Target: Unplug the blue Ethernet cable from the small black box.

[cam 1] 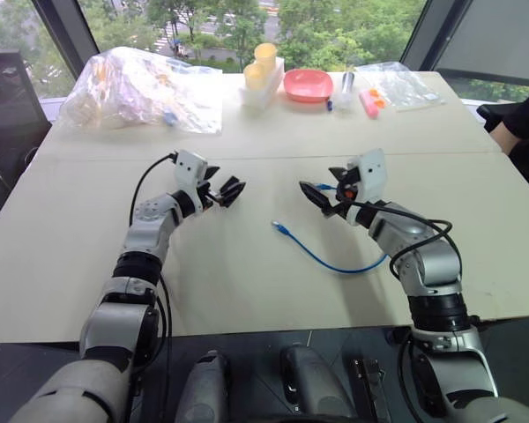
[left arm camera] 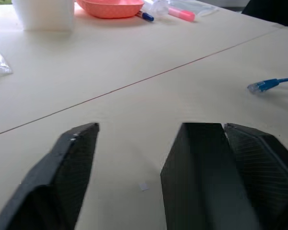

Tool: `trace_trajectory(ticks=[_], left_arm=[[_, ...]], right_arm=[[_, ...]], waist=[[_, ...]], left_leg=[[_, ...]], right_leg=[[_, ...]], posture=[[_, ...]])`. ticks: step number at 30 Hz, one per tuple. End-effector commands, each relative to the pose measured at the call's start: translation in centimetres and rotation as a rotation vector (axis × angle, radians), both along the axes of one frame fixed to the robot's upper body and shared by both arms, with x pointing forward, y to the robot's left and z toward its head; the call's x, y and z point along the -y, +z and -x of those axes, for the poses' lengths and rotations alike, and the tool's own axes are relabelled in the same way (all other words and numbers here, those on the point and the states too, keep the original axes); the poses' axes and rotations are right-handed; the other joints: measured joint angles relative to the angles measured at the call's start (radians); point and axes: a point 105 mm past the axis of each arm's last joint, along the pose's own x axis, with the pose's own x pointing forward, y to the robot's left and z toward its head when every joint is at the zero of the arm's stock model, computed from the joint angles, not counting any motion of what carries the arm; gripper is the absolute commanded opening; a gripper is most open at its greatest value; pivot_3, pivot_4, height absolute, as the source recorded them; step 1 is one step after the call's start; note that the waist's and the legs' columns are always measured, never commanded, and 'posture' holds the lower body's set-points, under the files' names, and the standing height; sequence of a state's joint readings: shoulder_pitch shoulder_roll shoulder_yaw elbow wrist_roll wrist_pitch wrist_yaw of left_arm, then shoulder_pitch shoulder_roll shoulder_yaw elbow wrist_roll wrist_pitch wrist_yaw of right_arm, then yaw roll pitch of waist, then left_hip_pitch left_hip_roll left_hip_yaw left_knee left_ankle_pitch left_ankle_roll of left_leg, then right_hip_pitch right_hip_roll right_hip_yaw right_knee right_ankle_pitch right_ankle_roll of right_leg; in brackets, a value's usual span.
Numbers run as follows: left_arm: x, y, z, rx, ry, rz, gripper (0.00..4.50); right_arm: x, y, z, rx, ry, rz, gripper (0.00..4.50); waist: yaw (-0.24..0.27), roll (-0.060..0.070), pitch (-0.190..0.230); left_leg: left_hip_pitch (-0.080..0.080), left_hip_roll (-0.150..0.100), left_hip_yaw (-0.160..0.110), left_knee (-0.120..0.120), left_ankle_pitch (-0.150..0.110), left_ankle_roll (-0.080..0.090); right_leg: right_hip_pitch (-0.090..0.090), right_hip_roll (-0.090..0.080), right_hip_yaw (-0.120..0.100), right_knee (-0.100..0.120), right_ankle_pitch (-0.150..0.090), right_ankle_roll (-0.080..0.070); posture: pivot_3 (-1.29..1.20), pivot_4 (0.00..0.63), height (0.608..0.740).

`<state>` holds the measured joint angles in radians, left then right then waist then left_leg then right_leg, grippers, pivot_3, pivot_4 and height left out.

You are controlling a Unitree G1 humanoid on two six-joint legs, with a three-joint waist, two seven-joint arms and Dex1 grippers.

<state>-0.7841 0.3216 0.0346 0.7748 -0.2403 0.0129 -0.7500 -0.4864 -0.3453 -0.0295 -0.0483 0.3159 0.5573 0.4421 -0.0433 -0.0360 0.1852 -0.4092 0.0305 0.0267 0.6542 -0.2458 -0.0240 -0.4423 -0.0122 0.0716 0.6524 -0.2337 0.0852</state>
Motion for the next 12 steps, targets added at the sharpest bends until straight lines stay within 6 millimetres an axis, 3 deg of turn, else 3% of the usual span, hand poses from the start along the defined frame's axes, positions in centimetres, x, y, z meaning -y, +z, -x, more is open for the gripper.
trace_trajectory(ticks=[1,4,7,12], left_arm=[[-1.5,3.1,-0.2,0.084,0.015,-0.005,4.44],[-2.8,5.4,0.5,0.114,0.001,0.004,4.44],[-4.2,7.8,2.6,0.134,-0.025,0.013,4.44],[-5.5,7.6,7.6,0.039,-0.051,-0.025,4.44]], right_arm=[[0.5,2.0,0.8,0.081,-0.004,0.028,4.31],[1.2,2.7,2.0,0.092,-0.001,0.035,4.31],[2.1,3.6,3.5,0.098,0.003,0.041,4.31],[2.2,3.4,6.4,0.044,0.057,0.005,4.31]], waist=[[0.000,0.000,0.000],[-0.001,0.000,0.000],[-0.002,0.000,0.000],[-0.002,0.000,0.000]], left_leg=[[0.000,0.000,0.000,0.000,0.000,0.000],[0.000,0.000,0.000,0.000,0.000,0.000],[-0.001,0.001,0.000,-0.002,0.000,0.000],[0.001,0.002,-0.001,-0.004,0.000,0.000]], right_leg=[[0.000,0.000,0.000,0.000,0.000,0.000],[0.000,0.000,0.000,0.000,0.000,0.000],[-0.001,0.000,0.000,-0.001,0.000,0.000],[0.001,-0.001,0.000,-0.002,0.000,0.000]], posture=[[0.00,0.150,0.740],[0.00,0.150,0.740],[0.00,0.150,0.740],[0.00,0.150,0.740]])
